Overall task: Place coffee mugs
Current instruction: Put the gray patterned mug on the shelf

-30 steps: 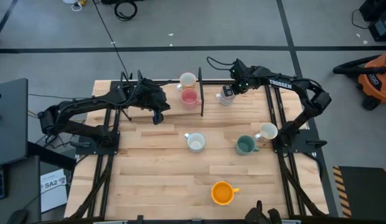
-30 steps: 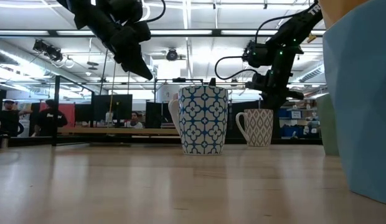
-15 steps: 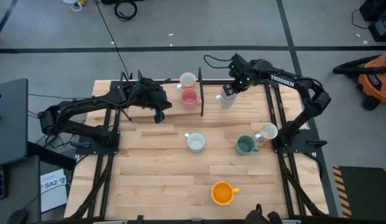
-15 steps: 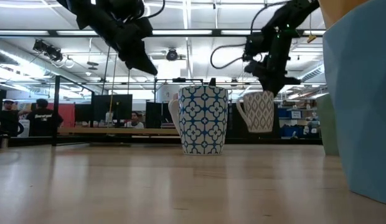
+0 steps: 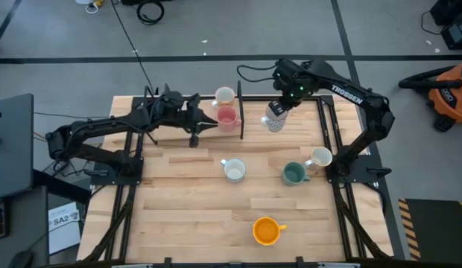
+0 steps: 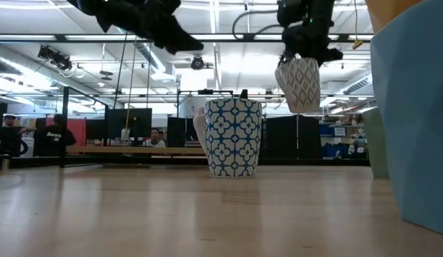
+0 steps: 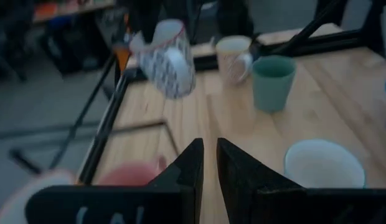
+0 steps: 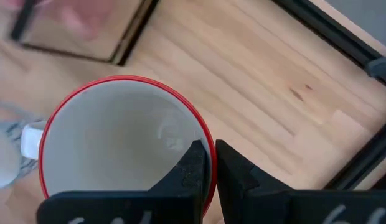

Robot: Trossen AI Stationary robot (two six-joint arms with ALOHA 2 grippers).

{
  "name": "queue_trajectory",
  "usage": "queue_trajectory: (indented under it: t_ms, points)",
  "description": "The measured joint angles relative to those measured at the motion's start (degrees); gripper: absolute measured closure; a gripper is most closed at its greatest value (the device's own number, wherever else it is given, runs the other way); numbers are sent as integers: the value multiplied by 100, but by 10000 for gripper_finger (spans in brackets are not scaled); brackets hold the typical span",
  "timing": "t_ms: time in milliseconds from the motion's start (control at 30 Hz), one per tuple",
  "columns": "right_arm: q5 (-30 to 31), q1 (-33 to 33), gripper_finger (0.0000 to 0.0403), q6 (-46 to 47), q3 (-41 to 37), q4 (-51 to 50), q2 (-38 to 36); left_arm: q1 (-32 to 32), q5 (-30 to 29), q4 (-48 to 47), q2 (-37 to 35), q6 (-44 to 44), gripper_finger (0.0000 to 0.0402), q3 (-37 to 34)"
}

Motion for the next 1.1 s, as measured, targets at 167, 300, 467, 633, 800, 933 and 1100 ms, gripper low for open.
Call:
queue_trajectory:
  t_ms: [167,300,467,633,800,933,1100]
  points:
    - [-17,555,375,155,323,-59,0,-425,4,626,1,95,351,0]
    - [-17,1016,375,196,328,29,0,-757,7,1307,1,100,351,0]
    - [-20,1587,375,307,328,315,0,-1134,4,1908,-1,382,351,2]
    - [-197,2061,375,507,328,661,1,-1461,4,1947,-1,996,340,2]
    - [-278,2451,375,653,326,1181,2,-1644,-17,1937,27,1001,295,4]
    - [-275,2686,375,655,319,1616,4,-1718,-16,1969,52,1010,250,9]
    - [-259,2840,375,745,319,2245,11,-1756,-19,1970,68,1184,219,11]
